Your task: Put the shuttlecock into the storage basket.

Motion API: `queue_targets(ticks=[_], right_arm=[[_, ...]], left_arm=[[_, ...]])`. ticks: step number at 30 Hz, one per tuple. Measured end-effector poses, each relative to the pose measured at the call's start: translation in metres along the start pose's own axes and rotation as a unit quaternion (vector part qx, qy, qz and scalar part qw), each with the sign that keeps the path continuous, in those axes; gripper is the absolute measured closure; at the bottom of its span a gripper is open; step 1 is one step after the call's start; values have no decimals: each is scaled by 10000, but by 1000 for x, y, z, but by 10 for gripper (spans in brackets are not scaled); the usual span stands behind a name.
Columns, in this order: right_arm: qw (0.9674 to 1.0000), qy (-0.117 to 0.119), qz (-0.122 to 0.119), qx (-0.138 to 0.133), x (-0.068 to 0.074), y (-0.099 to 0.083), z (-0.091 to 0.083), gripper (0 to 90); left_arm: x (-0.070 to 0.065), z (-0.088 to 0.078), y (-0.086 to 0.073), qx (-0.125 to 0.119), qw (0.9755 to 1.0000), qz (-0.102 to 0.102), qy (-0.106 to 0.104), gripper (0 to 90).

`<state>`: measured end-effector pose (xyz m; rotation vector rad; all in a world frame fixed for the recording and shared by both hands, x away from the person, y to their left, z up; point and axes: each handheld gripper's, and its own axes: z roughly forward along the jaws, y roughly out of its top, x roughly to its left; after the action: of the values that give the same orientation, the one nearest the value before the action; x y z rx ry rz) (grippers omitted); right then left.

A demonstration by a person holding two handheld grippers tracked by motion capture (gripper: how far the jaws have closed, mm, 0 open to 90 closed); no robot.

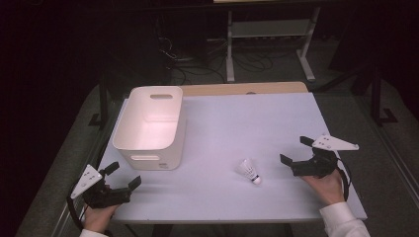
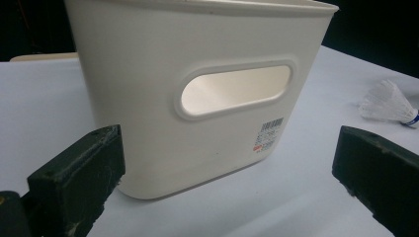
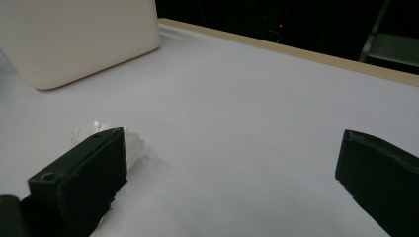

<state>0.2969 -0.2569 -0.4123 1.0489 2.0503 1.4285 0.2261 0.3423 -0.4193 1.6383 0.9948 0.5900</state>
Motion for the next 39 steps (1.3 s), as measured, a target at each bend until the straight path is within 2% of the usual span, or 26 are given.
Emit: queue_targets(ticks=[8,10,14,30,32,33,39], right_arm=[[10000,24,-23,23,1,0,0,0],[9999,-25,-104,77,2,1,1,0],[9997,84,-116,183,6,5,4,0],[9984,241,-230,466,13,21,11,0],[9979,319,-248,503,15,24,13,0],[9976,360,-192,553,16,24,13,0],[9962,487,-283,668,21,29,16,0]], left_arm=[[-1,1,0,4,10000,16,20,0],[-1,1,0,-13,10000,16,20,0],[-1,1,0,33,10000,49,42,0],[-1,1,-1,43,10000,36,16,0],[-2,2,-1,-66,9999,-99,-36,0],[-1,2,-1,-56,9999,-106,-36,0],[-1,3,-1,-56,9999,-97,-45,0]])
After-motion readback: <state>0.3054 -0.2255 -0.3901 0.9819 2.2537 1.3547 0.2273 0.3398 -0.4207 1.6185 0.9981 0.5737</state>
